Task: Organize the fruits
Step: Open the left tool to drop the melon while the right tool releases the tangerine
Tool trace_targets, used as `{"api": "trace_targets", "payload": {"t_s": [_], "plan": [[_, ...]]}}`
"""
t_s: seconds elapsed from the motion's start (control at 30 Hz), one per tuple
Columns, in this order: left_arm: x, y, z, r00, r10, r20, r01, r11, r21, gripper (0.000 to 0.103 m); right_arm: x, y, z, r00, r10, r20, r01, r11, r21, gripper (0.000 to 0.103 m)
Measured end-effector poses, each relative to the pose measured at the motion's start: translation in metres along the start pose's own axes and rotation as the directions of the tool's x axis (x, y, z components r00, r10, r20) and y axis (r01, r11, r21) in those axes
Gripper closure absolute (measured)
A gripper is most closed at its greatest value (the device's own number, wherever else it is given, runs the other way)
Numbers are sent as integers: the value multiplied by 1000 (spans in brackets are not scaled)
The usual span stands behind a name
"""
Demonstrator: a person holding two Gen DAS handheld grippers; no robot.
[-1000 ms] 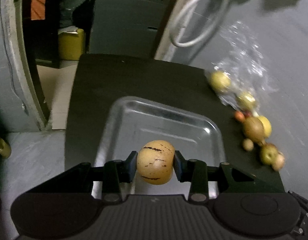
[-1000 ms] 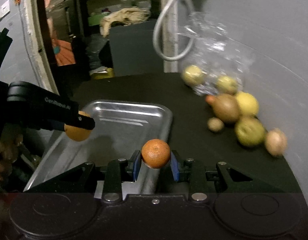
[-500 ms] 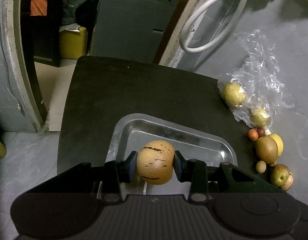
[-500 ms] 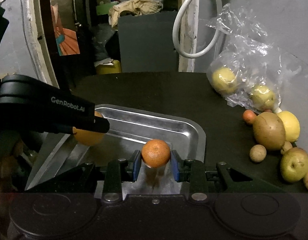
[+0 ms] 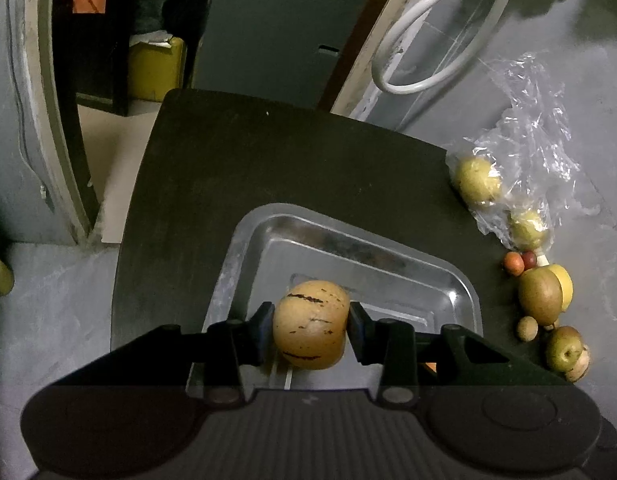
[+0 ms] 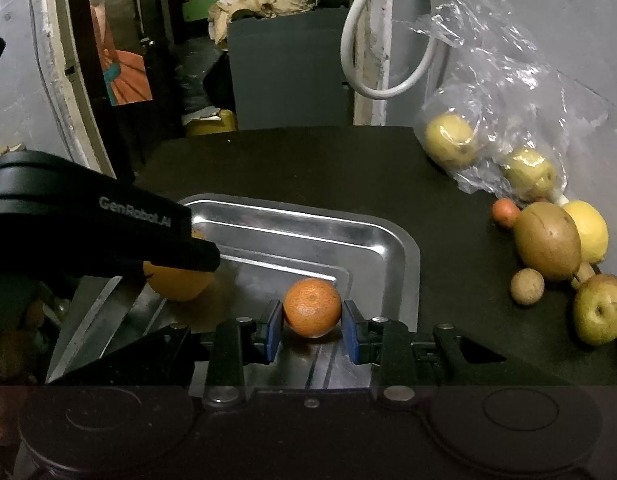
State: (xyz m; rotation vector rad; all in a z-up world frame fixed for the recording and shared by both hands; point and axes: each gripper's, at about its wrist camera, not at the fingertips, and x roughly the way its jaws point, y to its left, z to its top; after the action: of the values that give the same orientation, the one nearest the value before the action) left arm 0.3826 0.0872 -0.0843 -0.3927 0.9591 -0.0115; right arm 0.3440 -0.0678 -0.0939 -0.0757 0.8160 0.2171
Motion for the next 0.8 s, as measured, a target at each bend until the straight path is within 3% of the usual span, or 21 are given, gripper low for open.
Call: {"api": "trace_targets", "payload": {"t_s": [0.17,0.27,0.43,0.63,0.8], "plan": [[-6,-3,-2,1000,1,10,-1,1000,0,58,-8,-4,-5,1000,1,8,-1,1000,4,62],[-13,-6,-4,1000,-8,0,8,1000,-4,45,-18,-6,-9,1000,-4,18,4,1000,7,52],[-40,-12,-10,999,-17,39,17,1000,2,15,-49,-18,-19,998,-11,65,7,998,61,20],[-72,-20,-21,997,-24,68,23,1000,13,3,-87,-24,-28,994,-1,112,-8,997,83,7],[-98,-23,-30,995,-13,100,11,1000,20,1,-118,-21,-31,987,19,158,-26,999,47,3]]}}
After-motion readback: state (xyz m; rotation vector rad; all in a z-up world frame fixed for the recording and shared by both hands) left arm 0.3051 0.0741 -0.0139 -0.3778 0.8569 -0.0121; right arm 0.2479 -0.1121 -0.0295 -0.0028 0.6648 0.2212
